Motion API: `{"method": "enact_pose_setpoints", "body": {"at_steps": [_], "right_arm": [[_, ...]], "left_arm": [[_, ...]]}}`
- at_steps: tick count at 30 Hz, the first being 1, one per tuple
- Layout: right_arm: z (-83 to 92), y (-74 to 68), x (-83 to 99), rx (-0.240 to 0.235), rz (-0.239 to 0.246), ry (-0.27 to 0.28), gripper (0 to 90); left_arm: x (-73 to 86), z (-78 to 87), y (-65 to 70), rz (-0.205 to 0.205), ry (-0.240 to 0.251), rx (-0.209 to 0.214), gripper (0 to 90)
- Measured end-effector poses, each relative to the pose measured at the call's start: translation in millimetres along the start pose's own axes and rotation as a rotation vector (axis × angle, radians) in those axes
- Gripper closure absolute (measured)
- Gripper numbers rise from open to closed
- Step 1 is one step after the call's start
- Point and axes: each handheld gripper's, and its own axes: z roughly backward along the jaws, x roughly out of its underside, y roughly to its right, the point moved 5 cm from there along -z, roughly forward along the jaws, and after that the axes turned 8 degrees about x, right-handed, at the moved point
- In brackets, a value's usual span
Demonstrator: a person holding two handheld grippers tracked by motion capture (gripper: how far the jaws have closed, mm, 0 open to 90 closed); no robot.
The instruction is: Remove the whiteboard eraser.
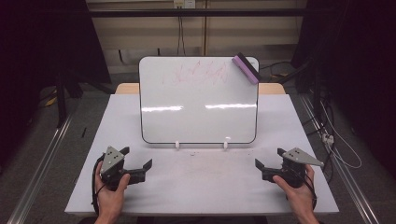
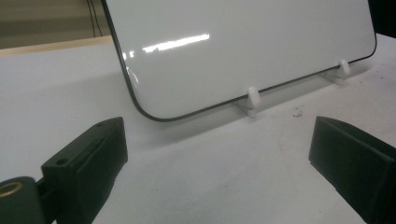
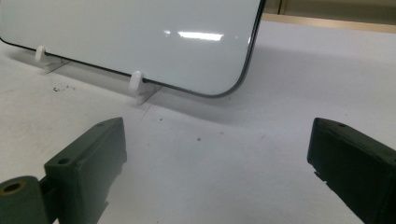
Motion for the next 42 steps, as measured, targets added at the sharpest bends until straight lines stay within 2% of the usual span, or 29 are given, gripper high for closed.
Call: {"method": "enact_pose_setpoints", "body": {"at_steps": [1, 2, 8, 10, 11, 12, 13, 16, 20, 24, 29, 32, 33, 37, 39, 42], "right_arm": [[-0.4, 0.4, -1.7, 0.003, 0.006, 0.002, 4.7], [-0.6, 0.7, -3.7, 0.014, 0.010, 0.003, 4.8], [-8.3, 1.3, -21.6, 0.010, 0.039, 0.002, 7.3], [-8.4, 0.4, -26.0, 0.010, 0.042, 0.011, 7.3], [-8.7, -1.7, -36.8, 0.019, 0.059, 0.042, 6.6], [-8.7, -1.7, -36.8, 0.019, 0.059, 0.042, 6.6], [-10.3, -3.3, -44.4, 0.014, 0.061, 0.054, 6.3], [-16.6, -5.3, -52.9, 0.014, 0.092, 0.050, 7.5], [-24.6, -5.9, -57.7, 0.012, 0.101, 0.033, 7.7], [-34.8, -3.1, -67.7, 0.024, 0.129, 0.024, 7.1], [-36.5, 0.9, -83.8, 0.043, 0.131, 0.048, 5.9], [-36.3, 2.5, -91.2, 0.056, 0.146, 0.055, 5.7], [-36.4, 3.8, -98.2, 0.078, 0.167, 0.057, 5.7], [-39.6, 4.5, -112.0, 0.067, 0.169, 0.083, 5.1], [-41.3, 4.7, -114.3, 0.071, 0.170, 0.087, 5.1], [-49.8, 4.3, -120.5, 0.082, 0.181, 0.121, 4.7]], "left_arm": [[-0.5, -0.3, 0.9, 0.005, 0.009, -0.001, 4.3], [-0.6, 0.3, 0.4, -0.007, 0.001, 0.000, 4.3], [-2.4, -2.2, 1.4, 0.000, 0.005, 0.016, 4.3], [-2.8, -2.5, 1.4, 0.004, 0.007, 0.017, 4.5], [-2.8, -2.4, 1.6, 0.002, 0.005, 0.015, 4.5], [-2.8, -2.4, 1.6, 0.002, 0.005, 0.015, 4.5], [-2.5, -2.6, 1.8, 0.003, 0.005, 0.014, 4.5], [-0.3, -4.9, 2.0, 0.014, -0.014, 0.019, 4.5], [-0.5, -4.2, 0.5, 0.010, -0.013, 0.013, 4.5], [-0.8, -4.8, 0.4, 0.005, -0.010, 0.015, 4.5], [0.8, -2.8, 1.2, 0.009, -0.012, 0.023, 4.5], [0.6, -1.7, 0.7, 0.003, -0.010, 0.023, 4.5], [1.3, -1.4, 1.0, 0.008, -0.013, 0.029, 4.5], [1.7, -0.4, 1.2, 0.015, -0.006, 0.025, 4.5], [1.8, 0.0, 0.8, 0.013, -0.007, 0.022, 4.5], [1.6, 0.0, 0.7, 0.014, -0.007, 0.020, 4.5]]}}
